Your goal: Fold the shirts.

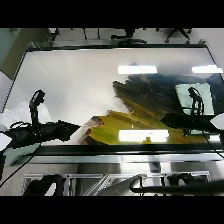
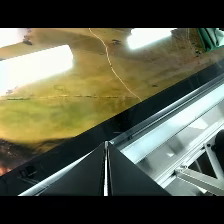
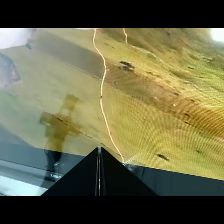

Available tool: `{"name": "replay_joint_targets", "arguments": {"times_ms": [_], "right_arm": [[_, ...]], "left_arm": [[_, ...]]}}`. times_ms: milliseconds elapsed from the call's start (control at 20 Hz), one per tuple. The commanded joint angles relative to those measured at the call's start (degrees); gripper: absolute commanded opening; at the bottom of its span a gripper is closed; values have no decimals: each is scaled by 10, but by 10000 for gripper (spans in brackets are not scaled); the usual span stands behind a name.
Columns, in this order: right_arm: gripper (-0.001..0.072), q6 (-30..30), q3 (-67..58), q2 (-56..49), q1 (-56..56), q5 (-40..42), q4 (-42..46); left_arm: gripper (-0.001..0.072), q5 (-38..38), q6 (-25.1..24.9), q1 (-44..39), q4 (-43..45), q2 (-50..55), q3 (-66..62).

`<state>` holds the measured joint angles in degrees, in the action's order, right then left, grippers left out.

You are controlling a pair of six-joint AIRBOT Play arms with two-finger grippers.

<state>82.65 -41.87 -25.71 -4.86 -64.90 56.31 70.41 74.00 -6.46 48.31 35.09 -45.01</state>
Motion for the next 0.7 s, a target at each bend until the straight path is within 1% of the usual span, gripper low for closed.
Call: {"name": "replay_joint_targets", "arguments": {"times_ms": [0, 650], "right_arm": [[22, 0, 0, 0, 1, 0, 0], [22, 0, 0, 0, 1, 7, 0]], "left_arm": [[18, 0, 0, 1, 0, 0, 0], [19, -1, 0, 1, 0, 0, 0]]}}
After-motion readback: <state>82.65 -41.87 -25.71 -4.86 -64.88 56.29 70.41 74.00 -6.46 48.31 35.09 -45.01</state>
